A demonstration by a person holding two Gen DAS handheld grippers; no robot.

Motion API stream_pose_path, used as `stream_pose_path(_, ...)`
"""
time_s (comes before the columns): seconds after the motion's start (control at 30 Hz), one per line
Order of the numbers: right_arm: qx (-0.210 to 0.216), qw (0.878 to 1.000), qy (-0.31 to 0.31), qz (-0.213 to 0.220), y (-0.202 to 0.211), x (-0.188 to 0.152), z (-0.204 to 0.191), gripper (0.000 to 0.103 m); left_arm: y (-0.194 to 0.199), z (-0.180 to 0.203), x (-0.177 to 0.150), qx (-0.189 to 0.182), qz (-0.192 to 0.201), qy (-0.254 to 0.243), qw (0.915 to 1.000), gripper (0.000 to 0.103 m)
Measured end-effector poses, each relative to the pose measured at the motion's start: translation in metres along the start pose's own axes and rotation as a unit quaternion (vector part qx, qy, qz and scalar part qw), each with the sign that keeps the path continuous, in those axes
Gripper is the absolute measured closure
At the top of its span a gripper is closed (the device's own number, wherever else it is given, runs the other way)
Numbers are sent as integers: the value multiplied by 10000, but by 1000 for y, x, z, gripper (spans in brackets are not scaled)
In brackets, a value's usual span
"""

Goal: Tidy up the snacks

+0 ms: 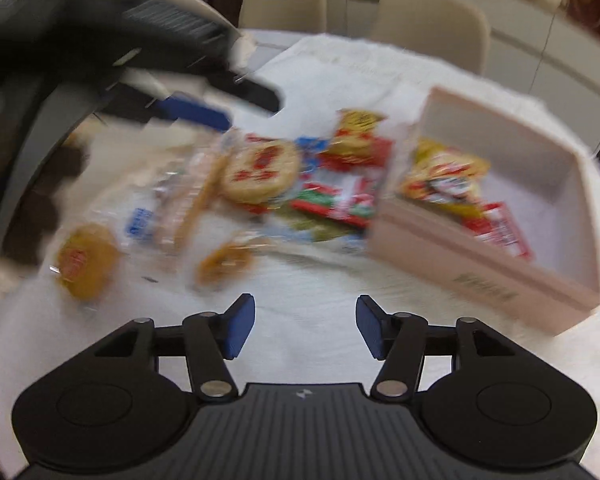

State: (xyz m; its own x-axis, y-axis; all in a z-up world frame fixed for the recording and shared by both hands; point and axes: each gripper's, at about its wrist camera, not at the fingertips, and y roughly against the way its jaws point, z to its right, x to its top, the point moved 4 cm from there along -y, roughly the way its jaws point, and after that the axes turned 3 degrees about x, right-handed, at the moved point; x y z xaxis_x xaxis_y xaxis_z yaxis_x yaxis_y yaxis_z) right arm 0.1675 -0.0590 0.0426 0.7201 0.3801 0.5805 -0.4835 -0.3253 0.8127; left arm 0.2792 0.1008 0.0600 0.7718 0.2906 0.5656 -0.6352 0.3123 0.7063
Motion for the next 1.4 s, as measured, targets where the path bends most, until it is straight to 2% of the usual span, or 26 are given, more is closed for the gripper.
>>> stream_pose_path(0.1, -56, 9998, -182, -117, -8, -7, 22, 46, -46, 18, 16, 520, -182, -26, 9985, 46)
stream_pose_path(0.23, 150, 9993, -337, -81, -17, -13, 44, 46, -94, 30, 11, 1038, -576, -457, 9919, 44)
stream_pose_path(0.3, 110, 9993, -339, -62, -24, -15, 54, 46, -107, 29, 3, 1154, -702, -626, 9889, 45)
stream_pose_path(0.37, 16, 9996, -295, 9, -27, -17, 59, 46, -105, 29, -7, 1129, -543, -990, 9872, 45)
stream_pose_path(0.47, 13, 9994, -253, 214, -31, -13, 65, 46, -84, 29, -25, 905, -612, -1351, 9848, 46)
stream_pose_path(0.57, 342, 9981, -360, 359, -33, -4, 63, 46, -54, 21, -50, 838, -693, -1676, 9798, 50)
stream_pose_path(0.63, 624, 9960, -463, 435, -34, 2, 56, 45, -31, 11, -66, 766, -706, -1668, 9805, 55)
stream_pose_path(0.73, 895, 9930, -540, 550, -35, 10, 37, 40, 4, -13, -85, 584, -768, -1084, 9894, 56)
stream_pose_path(0.9, 1037, 9918, -509, 540, -43, 26, 1, 38, 56, -50, -109, 513, -458, -202, 9974, 57)
stream_pose_path(0.97, 981, 9923, -602, 461, -52, 33, -9, 36, 73, -62, -112, 445, -374, 108, 9982, 59)
stream_pose_path(1.1, 667, 9941, -757, 408, -78, 51, -25, 27, 100, -68, -120, 429, -384, 113, 9983, 59)
stream_pose_path(1.2, 258, 9995, -135, 116, -82, 51, -46, 25, 113, -68, -130, 433, -461, -31, 9980, 60)
stream_pose_path(1.3, 226, 9986, 459, -126, -65, 33, -58, 26, 119, -74, -141, 634, -566, -203, 9962, 60)
stream_pose_path(1.37, 5, 9976, 690, -72, -47, 16, -63, 26, 122, -81, -145, 806, -584, -179, 9949, 59)
stream_pose_path(1.4, -56, 9971, 762, 47, -33, 8, -66, 26, 123, -85, -146, 777, -589, -94, 9952, 59)
